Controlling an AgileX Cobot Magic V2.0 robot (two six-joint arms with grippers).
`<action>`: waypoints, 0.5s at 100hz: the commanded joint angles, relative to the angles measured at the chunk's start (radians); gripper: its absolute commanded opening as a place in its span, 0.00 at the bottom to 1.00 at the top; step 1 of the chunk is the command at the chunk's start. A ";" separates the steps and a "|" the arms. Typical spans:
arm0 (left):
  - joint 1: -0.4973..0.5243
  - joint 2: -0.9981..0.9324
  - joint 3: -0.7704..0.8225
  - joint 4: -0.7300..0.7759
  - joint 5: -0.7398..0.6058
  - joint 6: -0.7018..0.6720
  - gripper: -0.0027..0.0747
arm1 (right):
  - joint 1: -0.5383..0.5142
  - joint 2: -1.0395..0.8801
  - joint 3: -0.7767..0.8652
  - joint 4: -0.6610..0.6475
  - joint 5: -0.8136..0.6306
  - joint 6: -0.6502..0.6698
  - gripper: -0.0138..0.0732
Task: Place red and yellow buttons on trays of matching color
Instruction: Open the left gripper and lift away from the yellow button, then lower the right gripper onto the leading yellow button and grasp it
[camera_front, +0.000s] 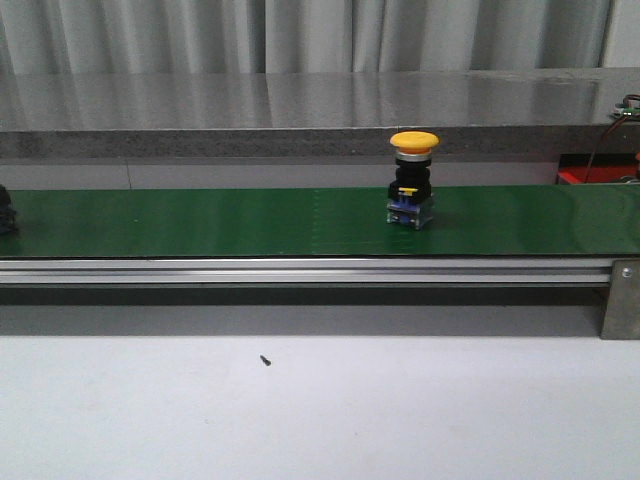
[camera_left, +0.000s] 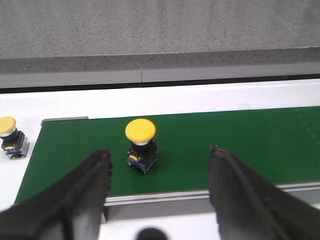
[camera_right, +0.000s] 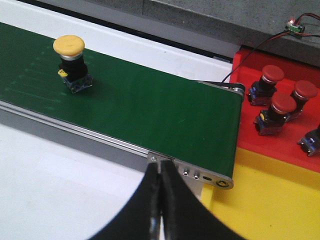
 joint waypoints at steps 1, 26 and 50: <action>-0.010 -0.063 0.018 -0.010 -0.077 0.000 0.35 | -0.002 0.000 -0.024 0.029 -0.071 0.002 0.05; -0.010 -0.120 0.063 -0.010 -0.077 0.000 0.01 | -0.002 0.000 -0.024 0.076 -0.073 0.002 0.05; -0.010 -0.120 0.063 -0.010 -0.090 0.000 0.01 | -0.002 0.015 -0.045 0.100 -0.031 0.002 0.41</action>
